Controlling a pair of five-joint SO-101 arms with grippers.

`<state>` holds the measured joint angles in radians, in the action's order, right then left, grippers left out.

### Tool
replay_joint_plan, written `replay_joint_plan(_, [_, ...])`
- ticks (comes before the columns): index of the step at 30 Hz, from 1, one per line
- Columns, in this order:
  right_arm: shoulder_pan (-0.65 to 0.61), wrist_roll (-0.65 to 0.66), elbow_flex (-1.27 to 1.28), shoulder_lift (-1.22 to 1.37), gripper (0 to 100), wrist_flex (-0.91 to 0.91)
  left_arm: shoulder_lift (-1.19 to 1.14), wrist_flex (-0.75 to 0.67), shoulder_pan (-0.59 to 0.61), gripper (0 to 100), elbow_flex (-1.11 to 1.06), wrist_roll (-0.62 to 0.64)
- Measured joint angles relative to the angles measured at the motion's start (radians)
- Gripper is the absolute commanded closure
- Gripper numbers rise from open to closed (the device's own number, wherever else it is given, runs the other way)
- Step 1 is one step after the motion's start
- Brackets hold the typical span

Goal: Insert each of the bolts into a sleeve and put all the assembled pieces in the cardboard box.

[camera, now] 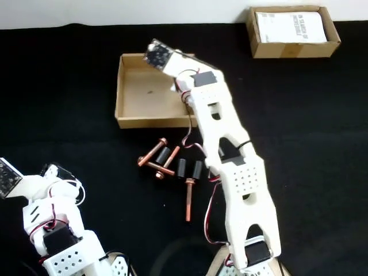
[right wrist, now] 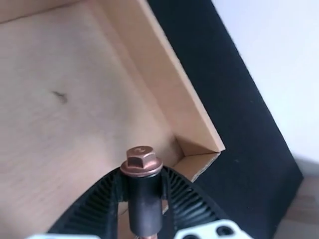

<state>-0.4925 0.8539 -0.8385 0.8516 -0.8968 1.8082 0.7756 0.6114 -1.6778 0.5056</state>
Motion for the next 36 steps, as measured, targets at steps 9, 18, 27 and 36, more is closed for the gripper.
replay_joint_plan(9, [-0.103,0.061,-0.028,0.008,99.1,-0.06,0.0,-0.002,0.0,99,0.0,0.0])
replay_joint_plan(18, [-0.196,0.216,-0.028,0.006,99.1,-0.068,0.0,-0.002,0.0,99,0.0,0.0])
replay_joint_plan(27, [-0.215,0.279,-0.031,0.006,94.1,-0.262,0.0,-0.002,0.0,99,0.0,0.0])
replay_joint_plan(36, [-0.244,0.288,-0.106,0.006,86.8,-0.359,0.0,-0.002,0.0,99,0.0,0.0])
